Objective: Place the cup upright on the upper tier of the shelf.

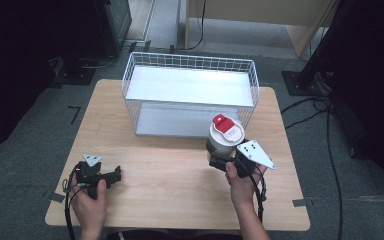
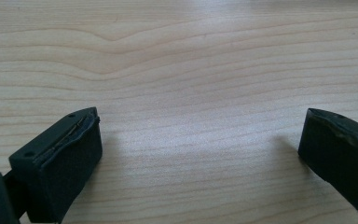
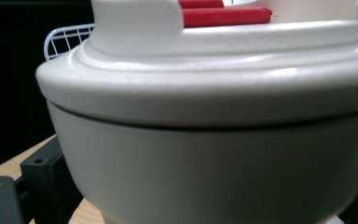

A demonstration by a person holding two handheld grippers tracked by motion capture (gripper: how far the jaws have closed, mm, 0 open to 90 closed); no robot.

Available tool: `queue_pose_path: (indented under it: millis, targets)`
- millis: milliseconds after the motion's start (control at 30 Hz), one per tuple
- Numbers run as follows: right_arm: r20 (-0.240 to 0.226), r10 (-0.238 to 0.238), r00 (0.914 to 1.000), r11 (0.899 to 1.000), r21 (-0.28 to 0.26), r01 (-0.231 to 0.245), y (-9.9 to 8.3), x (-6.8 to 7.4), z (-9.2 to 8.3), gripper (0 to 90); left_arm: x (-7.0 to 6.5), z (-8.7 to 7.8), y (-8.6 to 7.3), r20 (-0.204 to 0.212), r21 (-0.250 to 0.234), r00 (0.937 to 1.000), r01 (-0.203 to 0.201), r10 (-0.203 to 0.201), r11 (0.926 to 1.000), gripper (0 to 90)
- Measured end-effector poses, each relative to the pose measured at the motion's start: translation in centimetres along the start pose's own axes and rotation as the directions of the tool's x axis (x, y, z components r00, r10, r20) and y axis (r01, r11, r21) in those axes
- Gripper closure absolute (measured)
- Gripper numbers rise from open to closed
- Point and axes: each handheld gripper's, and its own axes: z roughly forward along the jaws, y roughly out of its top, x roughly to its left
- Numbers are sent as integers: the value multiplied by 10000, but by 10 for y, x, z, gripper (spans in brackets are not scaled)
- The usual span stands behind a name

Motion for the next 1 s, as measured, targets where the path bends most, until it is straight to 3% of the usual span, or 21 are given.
queue_pose_path:
  millis: [433,1000]
  targets:
    - [-132,-86,9999,9996,-265,83,27,3,13,41,0,0,0,6,23,10000,-8,8,10000,0]
    - [-174,-266,9995,9944,-1024,247,66,13,32,41,0,0,0,4,22,10000,-12,12,10000,0]
